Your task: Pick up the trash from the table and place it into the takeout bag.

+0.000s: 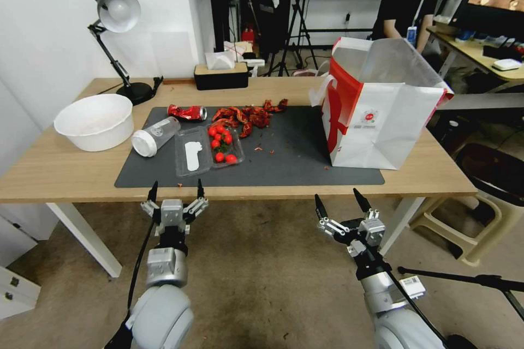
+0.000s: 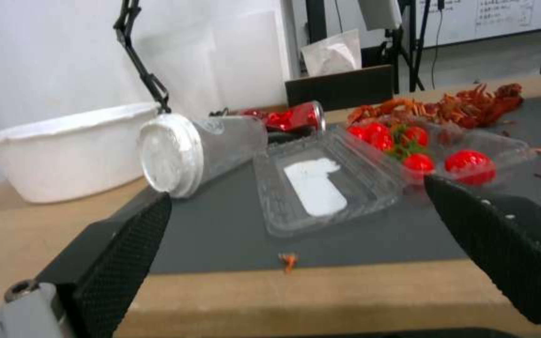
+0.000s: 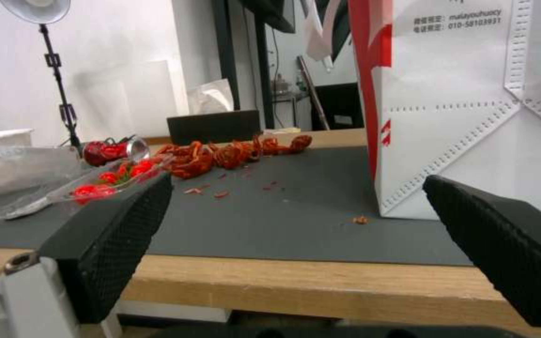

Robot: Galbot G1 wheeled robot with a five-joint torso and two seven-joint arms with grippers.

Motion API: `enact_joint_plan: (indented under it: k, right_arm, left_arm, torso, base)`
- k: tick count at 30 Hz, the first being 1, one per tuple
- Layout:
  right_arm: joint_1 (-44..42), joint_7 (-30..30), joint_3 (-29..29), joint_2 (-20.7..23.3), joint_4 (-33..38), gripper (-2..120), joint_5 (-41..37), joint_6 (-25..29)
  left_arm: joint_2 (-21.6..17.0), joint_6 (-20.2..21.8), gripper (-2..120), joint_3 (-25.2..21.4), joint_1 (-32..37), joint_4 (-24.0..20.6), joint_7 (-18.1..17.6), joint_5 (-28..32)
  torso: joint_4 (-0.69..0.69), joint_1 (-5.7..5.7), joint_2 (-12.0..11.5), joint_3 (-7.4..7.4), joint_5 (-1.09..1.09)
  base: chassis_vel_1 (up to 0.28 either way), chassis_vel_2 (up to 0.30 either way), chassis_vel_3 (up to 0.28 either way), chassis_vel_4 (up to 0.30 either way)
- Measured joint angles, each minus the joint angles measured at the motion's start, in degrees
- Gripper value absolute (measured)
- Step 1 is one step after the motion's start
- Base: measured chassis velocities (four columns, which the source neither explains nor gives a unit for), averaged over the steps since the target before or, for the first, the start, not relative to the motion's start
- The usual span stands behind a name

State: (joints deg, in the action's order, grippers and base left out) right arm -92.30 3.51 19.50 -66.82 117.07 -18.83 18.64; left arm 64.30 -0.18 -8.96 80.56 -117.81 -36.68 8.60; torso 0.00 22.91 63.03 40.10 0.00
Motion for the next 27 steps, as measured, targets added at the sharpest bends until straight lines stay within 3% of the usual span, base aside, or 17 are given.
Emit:
enact_joint_plan:
  k: [16, 27]
  right_arm:
    - [-1.0, 0.3, 0.2, 0.2, 0.8, 100, -0.1, -0.1]
    - [-1.0, 0.1, 0.3, 0.2, 0.9, 100, -0.1, 0.0]
  left_arm:
    - [1.5, -6.5, 100, -4.6, 10.7, -1.7, 5.0, -0.9]
    - [1.2, -6.7, 100, -5.7, 8.2, 0.6, 5.8, 0.5]
  torso:
    - [0.00, 0.01, 0.0, 0.00, 0.00]
    - [0.01, 0.01, 0.0, 0.01, 0.00]
  base:
    - [0.000, 0.000, 0.000, 0.000]
    - [0.000, 0.000, 0.000, 0.000]
